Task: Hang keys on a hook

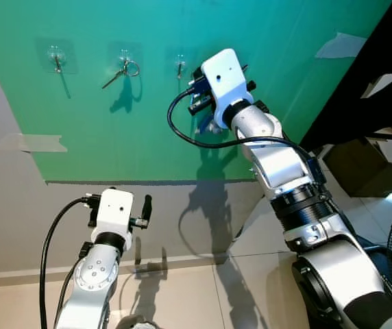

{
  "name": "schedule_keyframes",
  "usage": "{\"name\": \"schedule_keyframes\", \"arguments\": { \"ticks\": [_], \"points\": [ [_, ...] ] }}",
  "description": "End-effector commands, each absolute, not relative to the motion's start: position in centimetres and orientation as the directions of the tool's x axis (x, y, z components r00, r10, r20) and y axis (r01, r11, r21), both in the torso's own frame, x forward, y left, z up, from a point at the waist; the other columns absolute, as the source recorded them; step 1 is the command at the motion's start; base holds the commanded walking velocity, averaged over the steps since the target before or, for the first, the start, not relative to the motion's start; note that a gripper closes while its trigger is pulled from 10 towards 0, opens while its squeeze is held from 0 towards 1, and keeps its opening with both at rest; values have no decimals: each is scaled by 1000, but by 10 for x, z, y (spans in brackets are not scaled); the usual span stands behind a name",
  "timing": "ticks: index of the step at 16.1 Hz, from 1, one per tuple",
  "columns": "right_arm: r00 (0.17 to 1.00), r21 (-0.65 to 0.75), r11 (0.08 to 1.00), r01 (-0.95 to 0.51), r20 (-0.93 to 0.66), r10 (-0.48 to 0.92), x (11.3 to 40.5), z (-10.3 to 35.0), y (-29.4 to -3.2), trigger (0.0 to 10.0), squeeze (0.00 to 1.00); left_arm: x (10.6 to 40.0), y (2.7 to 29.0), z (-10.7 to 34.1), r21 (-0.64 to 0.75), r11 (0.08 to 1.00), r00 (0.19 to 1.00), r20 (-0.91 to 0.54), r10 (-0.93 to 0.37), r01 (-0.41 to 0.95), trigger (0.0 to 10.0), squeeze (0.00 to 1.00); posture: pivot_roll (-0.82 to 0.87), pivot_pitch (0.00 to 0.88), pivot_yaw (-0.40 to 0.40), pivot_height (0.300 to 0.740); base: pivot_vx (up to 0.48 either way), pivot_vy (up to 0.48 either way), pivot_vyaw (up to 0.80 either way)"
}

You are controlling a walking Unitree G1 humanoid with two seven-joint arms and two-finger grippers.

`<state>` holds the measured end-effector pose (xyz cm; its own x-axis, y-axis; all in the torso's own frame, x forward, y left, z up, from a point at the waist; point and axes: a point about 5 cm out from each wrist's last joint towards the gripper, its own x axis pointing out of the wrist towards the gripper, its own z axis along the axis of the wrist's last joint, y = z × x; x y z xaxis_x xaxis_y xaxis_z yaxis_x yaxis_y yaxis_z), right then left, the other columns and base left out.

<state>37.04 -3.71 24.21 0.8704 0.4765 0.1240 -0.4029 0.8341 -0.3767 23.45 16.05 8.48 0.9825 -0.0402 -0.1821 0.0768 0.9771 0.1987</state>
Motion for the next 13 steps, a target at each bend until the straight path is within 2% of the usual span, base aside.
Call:
{"name": "schedule_keyframes", "arguments": {
  "ticks": [1,13],
  "points": [
    [862,-408,822,-397,140,487,372,250,-38,10000,0,235,156,89,192,978,985,-164,-49,81,10000,0,200,0,-158,740,0,0,0],
    [818,-465,768,-441,144,557,372,252,-27,10000,0,236,156,92,194,979,989,-147,-33,62,10000,0,229,0,-184,740,0,0,0]
  ]
}}
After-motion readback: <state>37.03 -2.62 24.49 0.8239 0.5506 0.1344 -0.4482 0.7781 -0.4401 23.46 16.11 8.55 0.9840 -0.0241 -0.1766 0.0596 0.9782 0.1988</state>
